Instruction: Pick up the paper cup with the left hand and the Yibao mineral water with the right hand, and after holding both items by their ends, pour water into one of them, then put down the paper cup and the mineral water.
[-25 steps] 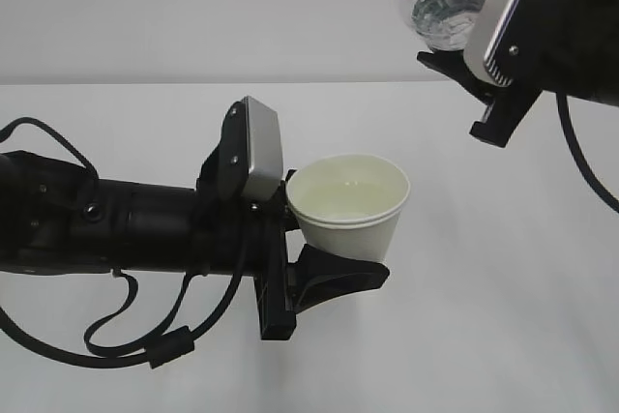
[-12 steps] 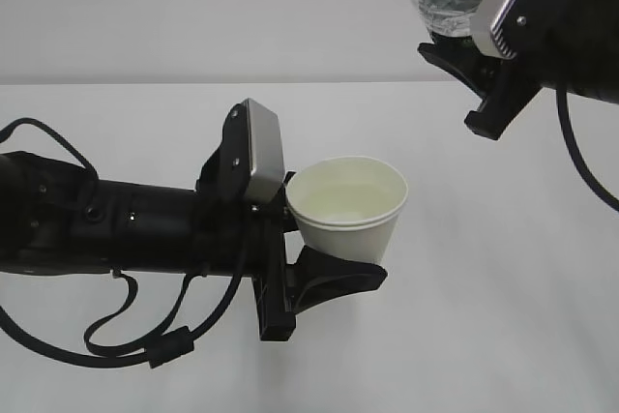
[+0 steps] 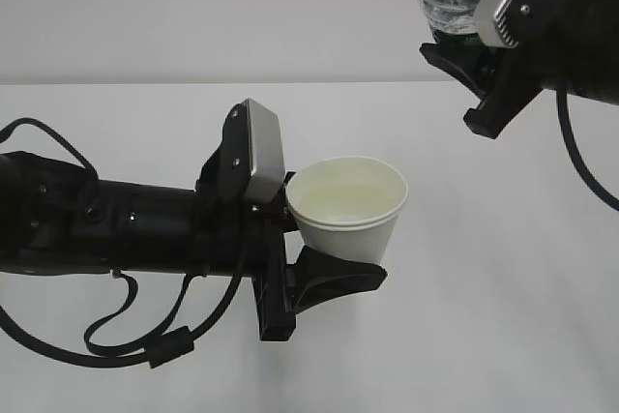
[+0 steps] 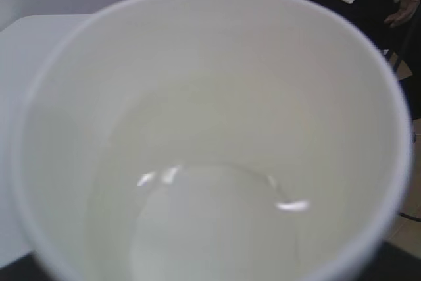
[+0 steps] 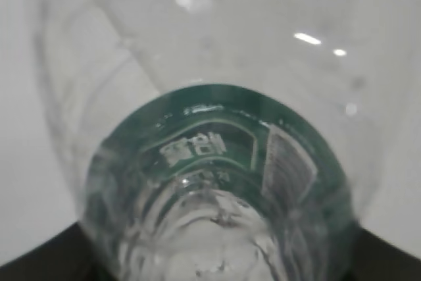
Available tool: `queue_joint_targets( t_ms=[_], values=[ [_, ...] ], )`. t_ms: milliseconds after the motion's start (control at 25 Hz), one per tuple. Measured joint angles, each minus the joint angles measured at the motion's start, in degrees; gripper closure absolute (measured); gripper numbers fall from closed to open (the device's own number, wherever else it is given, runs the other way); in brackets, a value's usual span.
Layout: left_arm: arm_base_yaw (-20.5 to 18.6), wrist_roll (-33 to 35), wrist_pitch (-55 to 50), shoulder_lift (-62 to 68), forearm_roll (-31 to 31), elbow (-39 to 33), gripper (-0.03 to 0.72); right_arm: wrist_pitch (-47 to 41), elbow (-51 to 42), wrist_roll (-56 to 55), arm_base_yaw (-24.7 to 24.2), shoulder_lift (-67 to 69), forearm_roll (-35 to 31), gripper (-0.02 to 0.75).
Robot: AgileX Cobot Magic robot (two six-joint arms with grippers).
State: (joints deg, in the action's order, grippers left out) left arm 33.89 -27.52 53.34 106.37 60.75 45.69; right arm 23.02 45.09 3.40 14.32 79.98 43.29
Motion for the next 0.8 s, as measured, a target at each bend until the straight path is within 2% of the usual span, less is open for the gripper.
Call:
queue_joint_targets(
  t_ms=[800],
  values=[
    [0.0,0.0,-0.39,0.0,-0.26,0.0,0.244,-0.13,0.0,-5.18,0.0,0.0,-1.61,0.305]
  ],
)
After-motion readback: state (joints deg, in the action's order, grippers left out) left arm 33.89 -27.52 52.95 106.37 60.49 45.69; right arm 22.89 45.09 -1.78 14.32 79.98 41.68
